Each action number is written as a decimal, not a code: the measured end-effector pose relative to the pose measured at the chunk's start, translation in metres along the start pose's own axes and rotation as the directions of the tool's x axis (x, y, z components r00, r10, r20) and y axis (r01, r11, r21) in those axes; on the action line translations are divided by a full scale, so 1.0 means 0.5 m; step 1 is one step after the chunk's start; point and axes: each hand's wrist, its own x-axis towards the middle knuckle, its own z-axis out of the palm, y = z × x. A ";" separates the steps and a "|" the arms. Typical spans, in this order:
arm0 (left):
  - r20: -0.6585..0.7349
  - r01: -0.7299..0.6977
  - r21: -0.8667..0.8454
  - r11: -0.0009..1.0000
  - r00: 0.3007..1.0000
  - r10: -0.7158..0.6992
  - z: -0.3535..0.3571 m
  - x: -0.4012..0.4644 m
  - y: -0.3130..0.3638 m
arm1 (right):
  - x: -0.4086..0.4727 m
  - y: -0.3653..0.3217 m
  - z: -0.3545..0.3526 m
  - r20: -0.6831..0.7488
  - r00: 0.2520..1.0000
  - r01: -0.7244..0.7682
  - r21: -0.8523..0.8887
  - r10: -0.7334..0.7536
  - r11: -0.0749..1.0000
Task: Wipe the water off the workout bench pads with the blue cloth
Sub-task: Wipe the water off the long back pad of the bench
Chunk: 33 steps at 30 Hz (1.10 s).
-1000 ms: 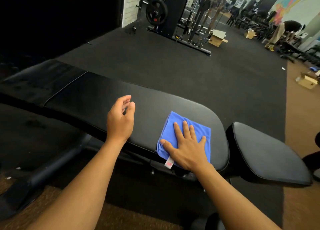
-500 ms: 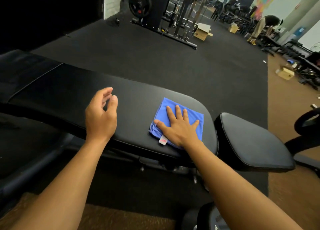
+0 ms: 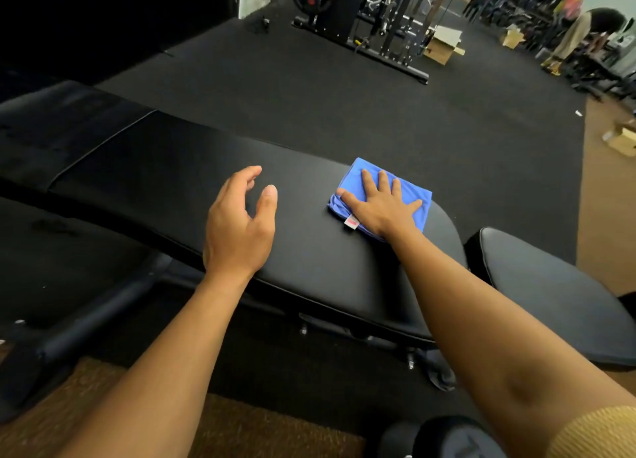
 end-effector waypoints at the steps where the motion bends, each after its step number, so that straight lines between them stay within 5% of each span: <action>1: 0.001 0.000 0.004 1.000 1.000 0.000 -0.001 -0.002 0.000 | -0.006 0.000 0.001 -0.001 1.000 0.005 0.002 -0.005 1.000; 14: 0.049 -0.031 0.067 0.997 0.998 0.028 -0.007 -0.008 0.007 | -0.245 0.008 0.030 0.049 0.991 0.122 0.003 -0.122 0.993; 24: 0.010 -0.199 -0.035 0.979 0.980 0.200 0.004 -0.067 0.039 | -0.392 0.045 0.066 -0.045 0.978 0.201 -0.053 -0.203 0.978; 33: 0.242 -0.277 -0.061 0.959 0.928 0.284 0.084 -0.186 0.084 | -0.366 0.043 0.057 -0.048 0.993 0.109 0.087 -0.105 0.990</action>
